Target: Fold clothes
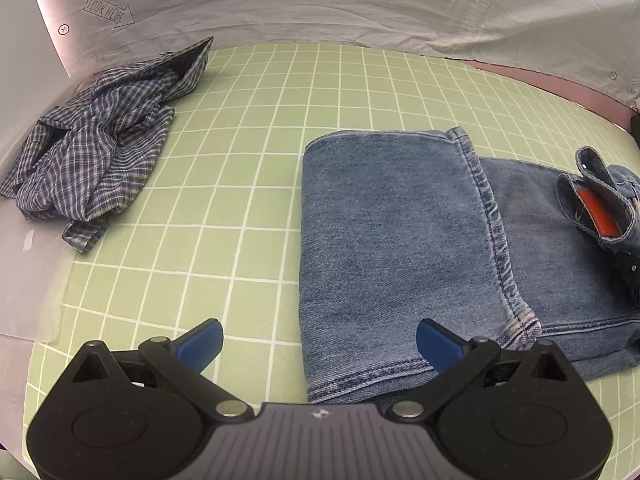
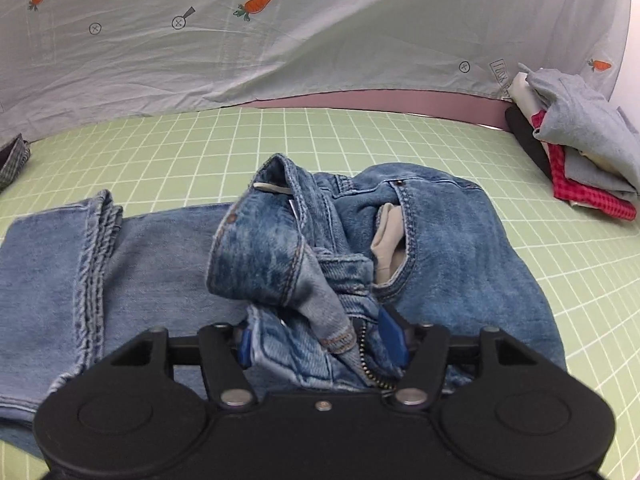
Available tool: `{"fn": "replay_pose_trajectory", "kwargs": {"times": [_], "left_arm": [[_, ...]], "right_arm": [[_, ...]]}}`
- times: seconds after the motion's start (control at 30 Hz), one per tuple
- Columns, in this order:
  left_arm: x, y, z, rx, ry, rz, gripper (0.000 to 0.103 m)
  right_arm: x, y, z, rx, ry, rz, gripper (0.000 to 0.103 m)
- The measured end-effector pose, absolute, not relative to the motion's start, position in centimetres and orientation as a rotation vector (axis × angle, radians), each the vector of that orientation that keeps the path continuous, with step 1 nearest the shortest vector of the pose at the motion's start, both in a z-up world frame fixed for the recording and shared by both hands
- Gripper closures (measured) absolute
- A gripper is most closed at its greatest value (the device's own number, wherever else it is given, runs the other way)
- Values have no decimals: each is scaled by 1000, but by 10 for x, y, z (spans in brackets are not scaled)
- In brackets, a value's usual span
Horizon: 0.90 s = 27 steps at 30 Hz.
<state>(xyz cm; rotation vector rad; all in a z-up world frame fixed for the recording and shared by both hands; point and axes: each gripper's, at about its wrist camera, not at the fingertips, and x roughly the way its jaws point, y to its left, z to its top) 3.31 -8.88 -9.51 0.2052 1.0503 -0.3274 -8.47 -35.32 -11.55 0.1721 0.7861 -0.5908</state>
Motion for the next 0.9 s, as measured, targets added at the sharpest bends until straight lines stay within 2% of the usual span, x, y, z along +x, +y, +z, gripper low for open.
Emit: {"fn": "replay_pose_trajectory", "kwargs": {"times": [0.3,0.53,0.6,0.63,0.77,0.9], "left_arm": [[35,-95,-101,215,1067,-327,1],[39,-92,-105,224,1078,-290,1],[40,-91,-106,226,1081,-279,1],[41,-90,-106,228,1082,-273,1],[43,-87,-108,232,1089,-249,1],[47,-83,-110,238,1092,-226,1]], "right_arm": [[-113,-367,-72,309,573,-634,36],[-89,-387,-133,305,794,-680,35],[-84,-383,-127,292,801,-701,36],[-83,-380,-121,291,788,-711,40],[-73,-362,-95,242,684,-694,38],[-53,-343,-95,274,681,-627,39]]}}
